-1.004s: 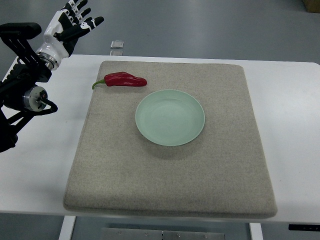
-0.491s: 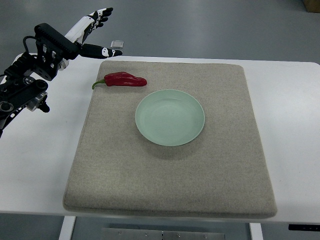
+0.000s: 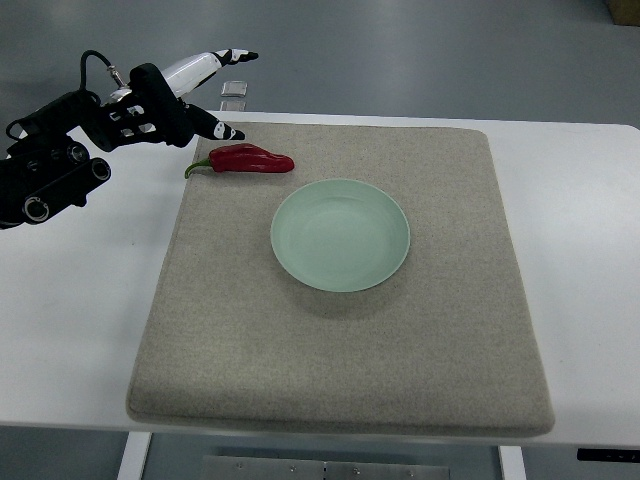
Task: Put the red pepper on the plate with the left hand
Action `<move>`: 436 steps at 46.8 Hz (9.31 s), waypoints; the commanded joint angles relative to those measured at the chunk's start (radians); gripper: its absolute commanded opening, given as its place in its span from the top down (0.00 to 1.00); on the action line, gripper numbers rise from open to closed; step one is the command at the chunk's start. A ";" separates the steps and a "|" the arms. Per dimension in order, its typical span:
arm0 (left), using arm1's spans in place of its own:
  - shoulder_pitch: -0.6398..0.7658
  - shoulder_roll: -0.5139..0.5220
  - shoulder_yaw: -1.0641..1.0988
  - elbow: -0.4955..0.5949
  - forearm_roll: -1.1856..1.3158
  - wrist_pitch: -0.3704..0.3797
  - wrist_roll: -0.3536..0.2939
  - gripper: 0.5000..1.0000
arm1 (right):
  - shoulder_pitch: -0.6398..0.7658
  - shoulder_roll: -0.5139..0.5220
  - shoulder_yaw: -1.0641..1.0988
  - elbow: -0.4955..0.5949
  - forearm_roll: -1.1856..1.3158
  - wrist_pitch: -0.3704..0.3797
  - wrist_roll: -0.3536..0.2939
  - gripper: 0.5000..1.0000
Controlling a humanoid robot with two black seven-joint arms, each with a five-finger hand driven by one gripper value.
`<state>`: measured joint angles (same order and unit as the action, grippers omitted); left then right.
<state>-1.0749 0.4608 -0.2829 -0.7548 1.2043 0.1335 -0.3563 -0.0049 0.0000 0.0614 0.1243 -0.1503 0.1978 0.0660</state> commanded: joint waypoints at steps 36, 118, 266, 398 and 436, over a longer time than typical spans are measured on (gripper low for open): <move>-0.020 -0.039 0.225 0.095 0.086 0.057 -0.004 0.35 | -0.001 0.000 0.000 0.000 0.000 0.000 0.000 0.14; -0.010 -0.149 0.298 0.230 0.083 0.089 -0.007 0.58 | 0.000 0.000 0.000 0.000 0.000 0.000 0.000 0.14; -0.066 -0.159 0.327 -0.103 0.251 0.140 -0.231 1.00 | 0.000 0.000 0.000 0.000 0.000 0.000 0.000 0.14; 0.179 -0.178 -0.232 -0.037 -1.365 0.152 -0.078 0.02 | 0.000 0.000 0.000 0.000 0.000 0.000 0.000 0.14; 0.228 -0.194 -0.326 -0.037 -1.359 0.069 -0.079 0.02 | 0.000 0.000 0.000 0.000 0.000 0.000 0.000 0.14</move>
<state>-0.8462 0.2684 -0.6103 -0.7931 -0.1553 0.2008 -0.4343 -0.0047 0.0000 0.0614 0.1242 -0.1503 0.1979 0.0660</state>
